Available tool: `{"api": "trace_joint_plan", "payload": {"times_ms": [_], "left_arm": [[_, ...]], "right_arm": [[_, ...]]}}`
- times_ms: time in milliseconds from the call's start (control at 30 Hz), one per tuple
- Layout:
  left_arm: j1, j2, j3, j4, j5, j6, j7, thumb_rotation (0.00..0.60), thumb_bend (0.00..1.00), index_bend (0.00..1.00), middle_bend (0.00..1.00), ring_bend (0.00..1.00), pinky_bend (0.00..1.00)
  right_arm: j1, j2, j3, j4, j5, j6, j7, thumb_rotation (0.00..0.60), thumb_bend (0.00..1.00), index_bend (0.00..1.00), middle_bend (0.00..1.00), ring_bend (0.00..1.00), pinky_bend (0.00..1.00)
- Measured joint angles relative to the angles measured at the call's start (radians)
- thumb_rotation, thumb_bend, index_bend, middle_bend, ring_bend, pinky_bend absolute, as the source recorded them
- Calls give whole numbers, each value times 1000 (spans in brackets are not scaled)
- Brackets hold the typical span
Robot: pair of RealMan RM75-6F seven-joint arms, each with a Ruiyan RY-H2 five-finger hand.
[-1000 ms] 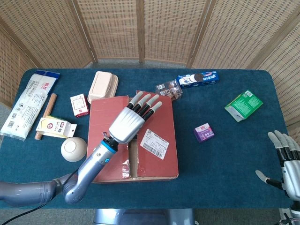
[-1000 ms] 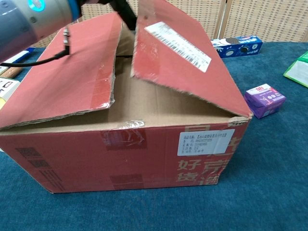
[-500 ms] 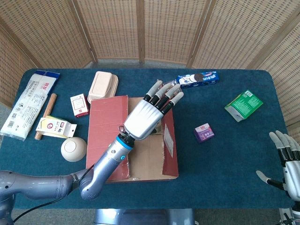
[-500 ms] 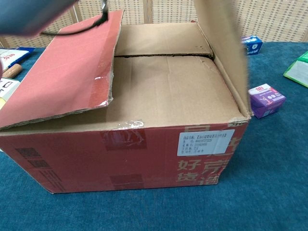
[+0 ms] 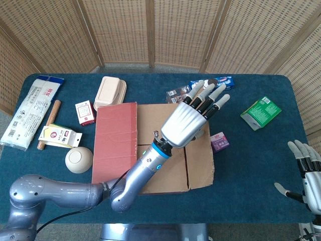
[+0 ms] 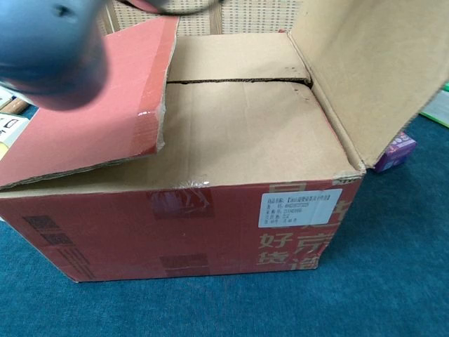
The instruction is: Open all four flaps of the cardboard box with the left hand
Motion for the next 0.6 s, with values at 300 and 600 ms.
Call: {"api": "trace_joint_plan", "payload": {"times_ms": [300,600], "left_arm": [[-27,-65,63,55,-65,21,36,600,0,0,0,0,0],[7,25,99,-100,-256,20,214,600,0,0,0,0,0]], "right_arm": [[1,6,-1,-2,-3,0,14,600,0,0,0,0,91],[3,8,-5,-12,-11,-5,7,600,0,0,0,0,91]]}}
